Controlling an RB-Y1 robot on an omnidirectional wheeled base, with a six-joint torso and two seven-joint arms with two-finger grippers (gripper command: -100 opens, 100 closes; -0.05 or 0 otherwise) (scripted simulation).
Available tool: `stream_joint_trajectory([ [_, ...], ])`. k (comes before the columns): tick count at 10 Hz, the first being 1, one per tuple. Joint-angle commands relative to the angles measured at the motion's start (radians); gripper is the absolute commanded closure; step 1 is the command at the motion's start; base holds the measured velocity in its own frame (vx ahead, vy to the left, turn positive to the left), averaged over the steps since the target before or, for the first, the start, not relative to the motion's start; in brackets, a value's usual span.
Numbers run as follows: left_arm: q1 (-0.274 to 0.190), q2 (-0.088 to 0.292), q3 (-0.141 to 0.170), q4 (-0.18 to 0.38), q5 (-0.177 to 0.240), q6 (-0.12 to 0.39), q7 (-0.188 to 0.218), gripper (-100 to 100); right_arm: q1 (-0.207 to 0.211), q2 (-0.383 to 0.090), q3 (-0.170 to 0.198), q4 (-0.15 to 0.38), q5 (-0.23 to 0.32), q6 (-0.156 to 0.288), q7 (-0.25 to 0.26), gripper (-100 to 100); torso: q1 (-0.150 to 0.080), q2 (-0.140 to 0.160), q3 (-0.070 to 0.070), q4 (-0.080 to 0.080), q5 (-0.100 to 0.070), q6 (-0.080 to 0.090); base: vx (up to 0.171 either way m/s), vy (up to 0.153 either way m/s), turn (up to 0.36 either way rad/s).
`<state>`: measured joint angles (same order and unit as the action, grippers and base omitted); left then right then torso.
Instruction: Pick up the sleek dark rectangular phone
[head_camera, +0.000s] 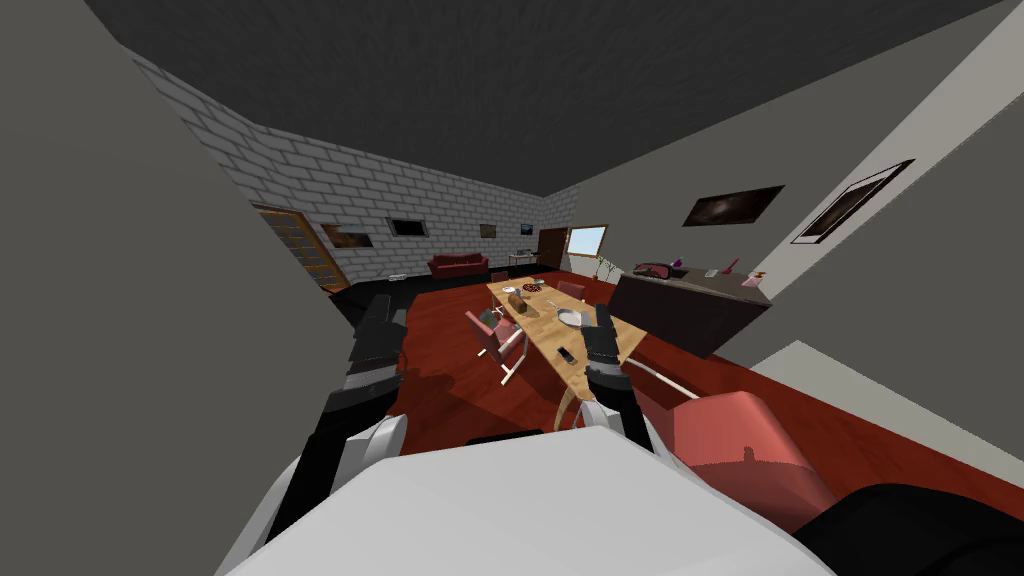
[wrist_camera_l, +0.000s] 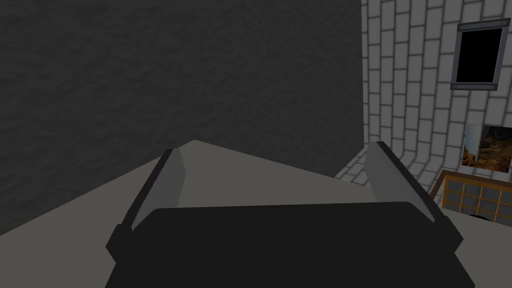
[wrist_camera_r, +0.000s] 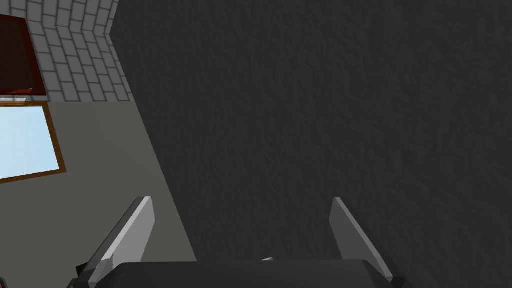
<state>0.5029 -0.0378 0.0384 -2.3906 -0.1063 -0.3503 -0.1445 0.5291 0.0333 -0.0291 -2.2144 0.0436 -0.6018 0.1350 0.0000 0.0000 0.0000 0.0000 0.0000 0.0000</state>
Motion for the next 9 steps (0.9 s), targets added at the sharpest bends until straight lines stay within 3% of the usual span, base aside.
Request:
stream_joint_trajectory([
  [1, 0.0, 0.0, 0.0, 0.0, 0.0, 0.0, 0.0, 0, -0.001, -0.047, 0.003, 0.012, 0.003, 0.011, -0.002, -100, 0.0, 0.0, 0.0, 0.0, 0.0, 0.0, -0.015, -0.004, 0.027],
  [4, 0.0, 0.0, 0.0, 0.0, 0.0, 0.0, 0.0, 0, -0.007, -0.135, 0.017, 0.061, 0.015, 0.052, -0.008, -100, -0.001, 0.003, 0.002, 0.001, 0.0, 0.0, -0.049, -0.01, 0.044],
  [5, 0.0, 0.0, 0.0, 0.0, 0.0, 0.0, 0.0, 0, -0.007, -0.144, 0.017, 0.061, 0.015, 0.052, -0.008, -100, -0.001, 0.004, 0.002, 0.001, 0.0, 0.0, -0.046, -0.006, 0.017],
  [9, 0.0, 0.0, 0.0, 0.0, 0.0, 0.0, 0.0, 0, -0.014, -0.259, 0.045, 0.163, 0.041, 0.133, -0.019, -100, -0.002, 0.004, 0.002, 0.001, 0.0, 0.0, -0.061, -0.013, 0.071],
])
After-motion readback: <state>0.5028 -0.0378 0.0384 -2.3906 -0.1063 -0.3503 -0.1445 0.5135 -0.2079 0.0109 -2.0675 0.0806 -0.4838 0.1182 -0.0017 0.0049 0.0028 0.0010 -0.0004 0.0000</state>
